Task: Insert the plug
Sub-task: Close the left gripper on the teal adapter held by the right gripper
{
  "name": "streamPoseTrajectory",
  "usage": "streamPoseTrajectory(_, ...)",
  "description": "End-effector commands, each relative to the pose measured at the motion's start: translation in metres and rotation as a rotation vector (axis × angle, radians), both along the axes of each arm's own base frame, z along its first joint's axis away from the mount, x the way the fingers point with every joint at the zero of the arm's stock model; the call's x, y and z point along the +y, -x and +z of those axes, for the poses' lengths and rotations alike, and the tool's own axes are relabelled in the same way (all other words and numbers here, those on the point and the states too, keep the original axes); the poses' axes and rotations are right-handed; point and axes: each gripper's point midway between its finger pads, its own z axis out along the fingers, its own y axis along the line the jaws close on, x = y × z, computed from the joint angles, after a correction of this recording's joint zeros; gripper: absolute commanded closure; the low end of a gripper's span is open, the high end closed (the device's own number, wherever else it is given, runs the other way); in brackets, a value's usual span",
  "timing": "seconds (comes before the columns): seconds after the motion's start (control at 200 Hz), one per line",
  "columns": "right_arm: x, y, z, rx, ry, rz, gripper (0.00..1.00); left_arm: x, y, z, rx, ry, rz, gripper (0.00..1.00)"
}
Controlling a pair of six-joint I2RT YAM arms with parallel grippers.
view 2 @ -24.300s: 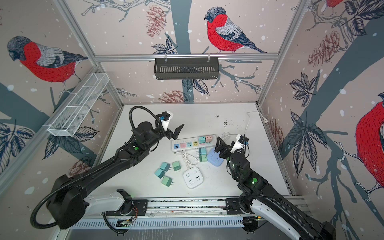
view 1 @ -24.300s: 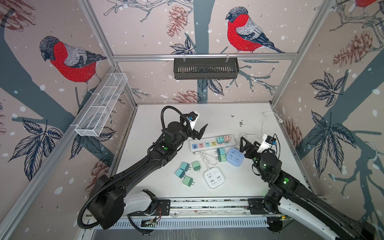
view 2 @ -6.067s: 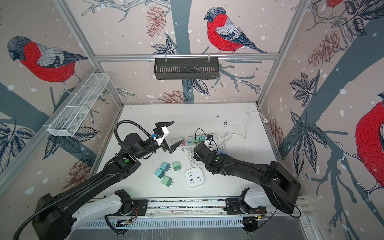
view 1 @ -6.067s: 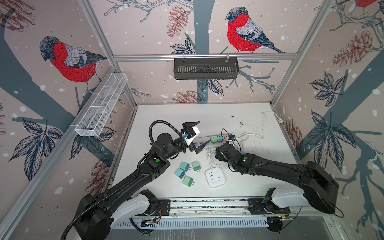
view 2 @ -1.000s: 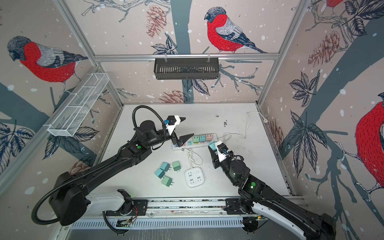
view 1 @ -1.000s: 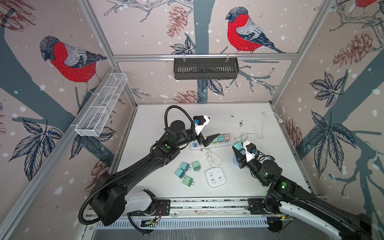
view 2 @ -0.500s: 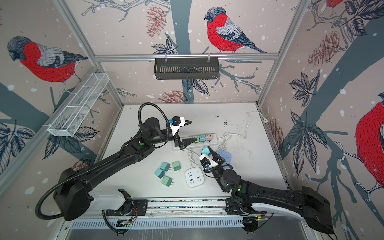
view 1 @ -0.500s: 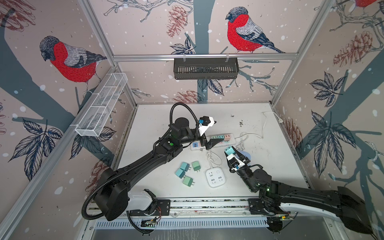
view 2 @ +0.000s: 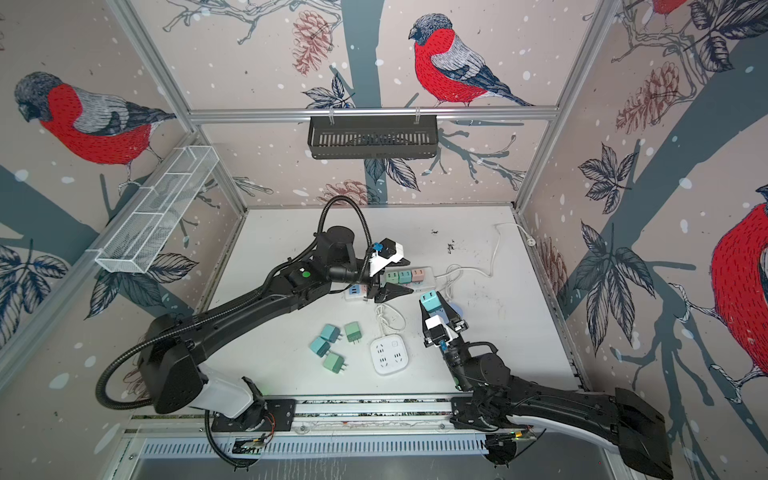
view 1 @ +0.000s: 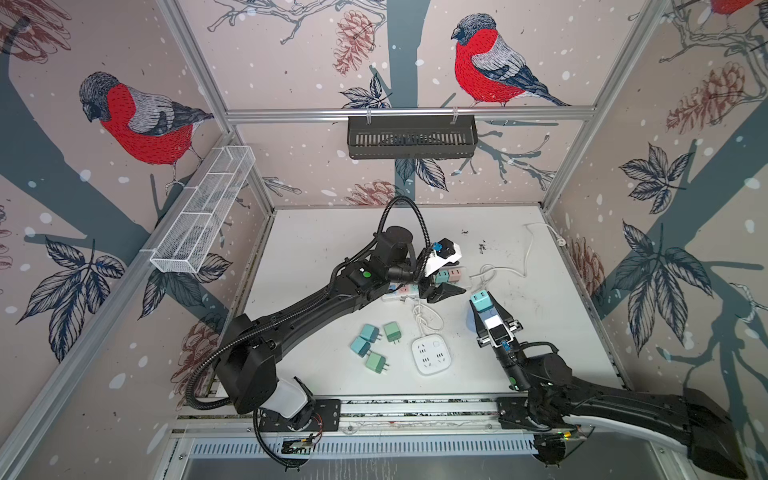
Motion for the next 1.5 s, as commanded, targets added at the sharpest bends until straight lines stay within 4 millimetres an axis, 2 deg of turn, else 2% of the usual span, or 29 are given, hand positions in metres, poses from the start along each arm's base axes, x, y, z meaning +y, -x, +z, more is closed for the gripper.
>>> streamPoseTrajectory(0.0,0.002,0.001,0.003,-0.005,-0.019,0.015,1.0,-0.002,0.006,-0.009,0.015,-0.047,-0.035,0.28)
streamPoseTrajectory(0.27,0.003,0.0,0.002,0.002,-0.014,0.017,1.0,-0.016,0.012,-0.019,0.073,-0.103,-0.091,0.42)
streamPoseTrajectory(0.615,0.005,-0.003,0.0,0.013,-0.004,0.006,1.0,-0.027,0.039,-0.021,0.046,-0.138,-0.147,0.41)
streamPoseTrajectory(0.745,0.005,-0.002,0.001,0.011,-0.009,0.013,1.0,-0.031,0.041,-0.027,0.045,-0.166,-0.15,0.41)
streamPoseTrajectory(1.146,0.006,0.0,0.002,0.003,-0.013,0.028,1.0,-0.044,0.046,-0.044,0.073,-0.244,-0.182,0.51)
streamPoseTrajectory(1.351,0.006,0.0,0.002,0.003,-0.015,0.025,1.0,-0.046,0.052,-0.05,0.072,-0.272,-0.207,0.59)
streamPoseTrajectory(1.496,0.006,0.0,0.002,0.003,-0.015,0.024,1.0,-0.048,0.051,-0.056,0.082,-0.299,-0.217,0.7)
